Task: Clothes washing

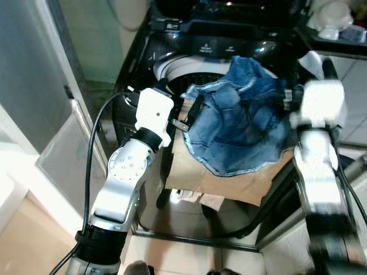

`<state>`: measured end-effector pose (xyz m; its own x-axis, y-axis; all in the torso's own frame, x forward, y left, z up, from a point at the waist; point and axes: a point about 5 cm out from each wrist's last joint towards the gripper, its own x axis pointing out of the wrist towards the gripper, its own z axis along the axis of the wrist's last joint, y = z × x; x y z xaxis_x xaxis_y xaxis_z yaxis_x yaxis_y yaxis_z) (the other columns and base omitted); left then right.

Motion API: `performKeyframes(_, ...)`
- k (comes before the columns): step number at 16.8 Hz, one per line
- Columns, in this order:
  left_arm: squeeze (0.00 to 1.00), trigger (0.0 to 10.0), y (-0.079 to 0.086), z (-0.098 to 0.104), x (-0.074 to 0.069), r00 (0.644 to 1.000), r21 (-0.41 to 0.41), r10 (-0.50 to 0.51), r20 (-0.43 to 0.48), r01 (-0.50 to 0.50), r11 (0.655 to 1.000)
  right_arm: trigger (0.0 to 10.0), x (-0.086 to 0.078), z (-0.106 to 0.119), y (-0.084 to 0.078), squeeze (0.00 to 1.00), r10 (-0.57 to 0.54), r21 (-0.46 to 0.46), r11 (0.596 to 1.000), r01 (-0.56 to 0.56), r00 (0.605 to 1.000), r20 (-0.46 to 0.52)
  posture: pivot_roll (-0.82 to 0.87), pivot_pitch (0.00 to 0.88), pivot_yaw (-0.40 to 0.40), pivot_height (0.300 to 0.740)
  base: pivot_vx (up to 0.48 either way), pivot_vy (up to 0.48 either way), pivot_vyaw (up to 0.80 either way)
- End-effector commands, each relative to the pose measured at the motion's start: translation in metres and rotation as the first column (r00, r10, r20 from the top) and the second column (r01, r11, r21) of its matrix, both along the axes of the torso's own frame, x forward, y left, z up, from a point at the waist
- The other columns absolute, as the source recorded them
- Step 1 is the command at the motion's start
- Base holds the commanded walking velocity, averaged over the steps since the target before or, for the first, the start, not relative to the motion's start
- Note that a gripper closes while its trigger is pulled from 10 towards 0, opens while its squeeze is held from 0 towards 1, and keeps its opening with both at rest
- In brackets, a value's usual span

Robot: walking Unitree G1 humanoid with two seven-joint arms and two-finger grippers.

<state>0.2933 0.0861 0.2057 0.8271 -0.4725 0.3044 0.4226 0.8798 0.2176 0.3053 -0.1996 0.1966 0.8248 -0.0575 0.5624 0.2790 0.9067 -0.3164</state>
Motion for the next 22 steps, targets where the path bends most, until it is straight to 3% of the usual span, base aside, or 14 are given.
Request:
performKeyframes(1,0.0,10.0,-0.005,0.002,0.001,1.0,0.009,-0.03,0.009,0.03,1.0,10.0,-0.009,0.007,0.003,0.0,0.012,-0.046,0.999,-0.011,1.0,0.023,-0.02,0.0,-0.005,0.74,0.0,0.0,0.0)
performKeyframes(3,0.0,10.0,-0.006,0.003,0.002,0.999,0.01,-0.041,0.01,0.041,0.999,10.0,-0.034,-0.008,0.009,0.0,0.055,-0.072,0.996,-0.058,0.997,-0.05,-0.03,0.0,0.002,0.74,0.0,0.0,0.0)
performKeyframes(4,0.0,10.0,-0.006,0.003,0.002,0.999,0.008,-0.042,0.009,0.042,0.999,10.0,-0.037,-0.011,0.01,0.0,0.064,-0.074,0.995,-0.07,0.995,-0.071,-0.03,0.0,0.002,0.74,0.0,0.0,0.0)
performKeyframes(5,0.0,10.0,-0.007,0.003,0.003,0.999,0.005,-0.043,0.009,0.043,0.999,10.0,-0.038,-0.025,0.008,0.0,0.076,-0.035,0.996,-0.082,0.985,-0.153,-0.04,0.0,0.001,0.74,0.0,0.0,0.0)
performKeyframes(7,0.0,10.0,-0.008,0.004,0.005,0.999,0.001,-0.044,0.016,0.044,0.999,10.0,-0.023,-0.041,0.009,0.0,0.105,0.097,0.992,-0.082,0.959,-0.264,-0.03,0.0,0.002,0.74,0.0,0.0,0.0)
performKeyframes(10,0.0,10.0,-0.007,0.005,0.006,0.999,0.004,-0.04,0.024,0.04,0.999,10.0,-0.009,-0.046,0.017,0.0,0.21,0.217,0.966,-0.143,0.92,-0.33,-0.01,0.0,-0.005,0.74,0.0,0.0,0.0)
performKeyframes(11,0.0,10.0,-0.004,0.006,0.006,0.999,0.005,-0.025,0.031,0.025,1.0,10.0,0.0,-0.052,0.024,0.0,0.27,0.298,0.941,-0.162,0.889,-0.371,0.0,0.0,-0.013,0.74,0.0,0.0,0.0)
performKeyframes(19,0.0,10.0,0.012,0.017,0.008,0.994,-0.021,0.068,0.082,-0.067,0.998,10.0,0.023,-0.069,0.042,0.0,0.413,0.549,0.826,-0.129,0.801,-0.433,0.06,0.0,-0.04,0.74,0.0,0.0,0.0)
performKeyframes(20,0.0,10.0,0.013,0.017,0.007,0.993,-0.022,0.081,0.085,-0.079,0.997,10.0,0.023,-0.075,0.049,0.0,0.486,0.59,0.791,-0.161,0.751,-0.447,0.07,0.0,-0.045,0.74,0.0,0.0,0.0)
performKeyframes(22,0.0,10.0,0.014,0.017,0.007,0.992,-0.024,0.089,0.086,-0.087,0.996,10.0,0.024,-0.082,0.052,0.0,0.507,0.598,0.785,-0.161,0.722,-0.471,0.07,0.0,-0.045,0.74,0.0,0.0,0.0)
